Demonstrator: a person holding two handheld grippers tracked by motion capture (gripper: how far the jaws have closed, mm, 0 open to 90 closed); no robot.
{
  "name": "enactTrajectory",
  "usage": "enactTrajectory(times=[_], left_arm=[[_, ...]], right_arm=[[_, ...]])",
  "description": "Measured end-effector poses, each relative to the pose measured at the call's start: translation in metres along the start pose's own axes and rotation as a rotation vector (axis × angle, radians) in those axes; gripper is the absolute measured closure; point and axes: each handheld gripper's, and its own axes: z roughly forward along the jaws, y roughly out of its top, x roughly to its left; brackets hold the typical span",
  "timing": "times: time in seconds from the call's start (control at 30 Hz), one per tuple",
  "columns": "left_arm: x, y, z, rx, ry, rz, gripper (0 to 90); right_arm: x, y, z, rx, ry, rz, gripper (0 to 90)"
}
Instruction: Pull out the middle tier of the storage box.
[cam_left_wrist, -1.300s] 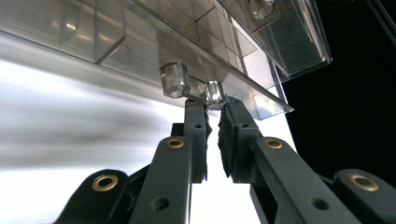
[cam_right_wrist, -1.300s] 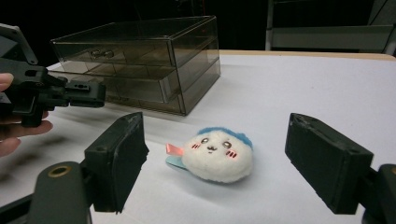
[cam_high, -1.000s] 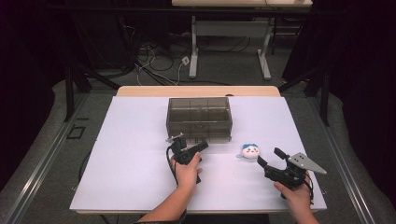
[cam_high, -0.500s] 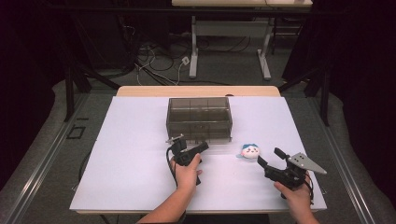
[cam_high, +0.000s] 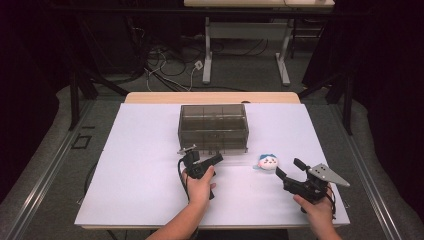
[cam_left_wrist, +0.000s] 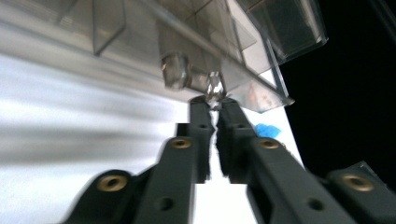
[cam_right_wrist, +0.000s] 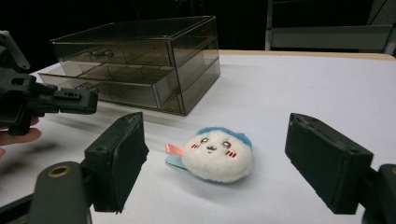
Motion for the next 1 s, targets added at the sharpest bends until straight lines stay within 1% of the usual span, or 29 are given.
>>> enactTrajectory(times=[0.13, 0.27, 0.3, 0.33, 0.37, 0.43, 0.5, 0.53, 0.6, 0.67, 0.77, 0.8, 0.83, 0.87, 0.93, 1.0], left_arm=[[0.003, -0.002, 0.0, 0.003, 0.0, -0.005, 84.4], [0.002, -0.003, -0.001, 0.004, -0.002, -0.001, 80.6], [0.002, -0.003, -0.001, -0.005, -0.007, -0.004, 79.6], [0.001, -0.003, -0.003, 0.004, -0.005, 0.0, 78.8], [0.0, -0.003, -0.003, -0.005, -0.003, 0.006, 78.0], [-0.001, -0.003, -0.005, 0.007, -0.007, 0.012, 76.6], [-0.003, -0.003, -0.007, 0.013, 0.002, 0.025, 74.5], [-0.003, -0.003, -0.008, 0.009, 0.0, 0.027, 73.6], [-0.004, -0.003, -0.009, 0.019, 0.004, 0.037, 71.8], [-0.004, -0.002, -0.011, 0.015, 0.008, 0.042, 70.2], [-0.005, -0.001, -0.012, 0.022, -0.001, 0.057, 67.9], [-0.005, -0.001, -0.012, 0.02, -0.008, 0.051, 66.0], [-0.006, 0.0, -0.012, 0.021, -0.01, 0.053, 64.3], [-0.006, 0.0, -0.013, 0.034, -0.009, 0.058, 63.3], [-0.007, 0.001, -0.014, 0.035, -0.012, 0.061, 61.8], [-0.007, 0.001, -0.014, 0.035, -0.011, 0.072, 60.0]], right_arm=[[0.0, 0.0, 0.0, 0.0, 0.0, 0.001, 20.1], [0.0, 0.0, 0.0, 0.001, 0.0, 0.001, 20.1], [0.0, 0.0, 0.0, 0.002, -0.002, 0.001, 20.1], [0.0, 0.0, 0.0, 0.002, -0.002, 0.001, 20.1], [0.0, 0.0, 0.0, 0.001, 0.0, 0.0, 20.1], [0.0, 0.0, 0.0, 0.0, 0.0, 0.0, 20.1], [0.0, 0.0, 0.0, 0.001, -0.003, 0.0, 20.1], [0.0, 0.0, 0.0, 0.001, -0.003, 0.0, 20.1], [0.0, 0.0, 0.0, -0.002, -0.002, 0.0, 20.1], [0.0, 0.0, 0.0, -0.001, -0.001, 0.001, 20.1], [0.0, 0.0, 0.0, 0.002, -0.003, 0.001, 20.1], [0.0, 0.0, 0.0, 0.001, -0.004, 0.001, 20.1], [0.0, 0.0, 0.0, 0.001, -0.003, 0.0, 20.1], [0.0, 0.0, 0.0, 0.001, -0.004, 0.001, 20.1], [0.0, 0.0, 0.0, 0.0, -0.003, 0.001, 20.1], [0.0, 0.0, 0.0, 0.003, -0.003, 0.002, 20.1]])
